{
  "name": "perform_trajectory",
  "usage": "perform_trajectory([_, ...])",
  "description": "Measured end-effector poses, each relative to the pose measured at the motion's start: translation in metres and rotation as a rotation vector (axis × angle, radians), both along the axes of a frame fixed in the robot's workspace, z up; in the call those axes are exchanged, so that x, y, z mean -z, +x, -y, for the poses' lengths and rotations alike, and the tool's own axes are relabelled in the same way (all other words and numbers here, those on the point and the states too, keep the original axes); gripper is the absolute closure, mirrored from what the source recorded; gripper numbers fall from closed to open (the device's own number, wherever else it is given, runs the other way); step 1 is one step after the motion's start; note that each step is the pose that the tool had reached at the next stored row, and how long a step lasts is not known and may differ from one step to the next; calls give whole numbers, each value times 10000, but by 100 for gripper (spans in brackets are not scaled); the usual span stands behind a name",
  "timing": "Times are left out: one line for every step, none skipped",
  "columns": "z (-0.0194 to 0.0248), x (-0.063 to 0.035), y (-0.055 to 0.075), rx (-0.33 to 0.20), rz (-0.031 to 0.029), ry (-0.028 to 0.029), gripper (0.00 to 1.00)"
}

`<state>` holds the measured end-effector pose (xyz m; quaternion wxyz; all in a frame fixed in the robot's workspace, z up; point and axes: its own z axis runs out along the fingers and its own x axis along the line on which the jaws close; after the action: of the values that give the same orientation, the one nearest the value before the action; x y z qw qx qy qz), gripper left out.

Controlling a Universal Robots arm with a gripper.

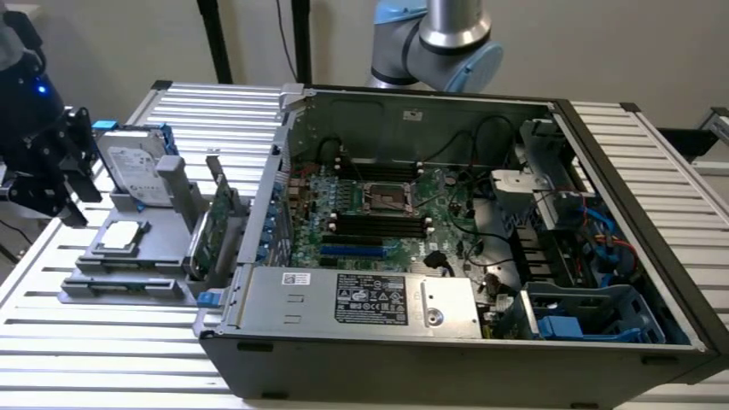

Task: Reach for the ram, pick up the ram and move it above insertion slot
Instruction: 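Pick up the ram and move it above insertion slot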

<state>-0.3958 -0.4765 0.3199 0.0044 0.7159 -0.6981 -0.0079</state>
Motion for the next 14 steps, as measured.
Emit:
perform_trajectory([20, 19, 1, 0, 1, 2, 58])
perform_trajectory([40, 36, 1, -1, 0, 3, 58])
perform_trajectory([56, 54, 1, -3, 0, 3, 58])
perform_trajectory([70, 73, 2, -7, 2, 4, 58])
perform_trajectory([81, 91, 2, -16, 1, 4, 58])
perform_trajectory([90, 111, 2, -28, 2, 5, 58])
perform_trajectory([95, 128, 2, -42, 1, 4, 58])
perform_trajectory([96, 145, 2, -58, -1, 3, 58])
perform_trajectory([98, 164, 4, -76, 1, 4, 58])
perform_trajectory([100, 183, 5, -93, 1, 4, 58])
perform_trajectory([101, 200, 6, -108, 1, 3, 58])
perform_trajectory([102, 219, 7, -123, 1, 4, 58])
perform_trajectory([103, 236, 8, -137, 0, 3, 58])
perform_trajectory([104, 254, 9, -151, 0, 3, 58])
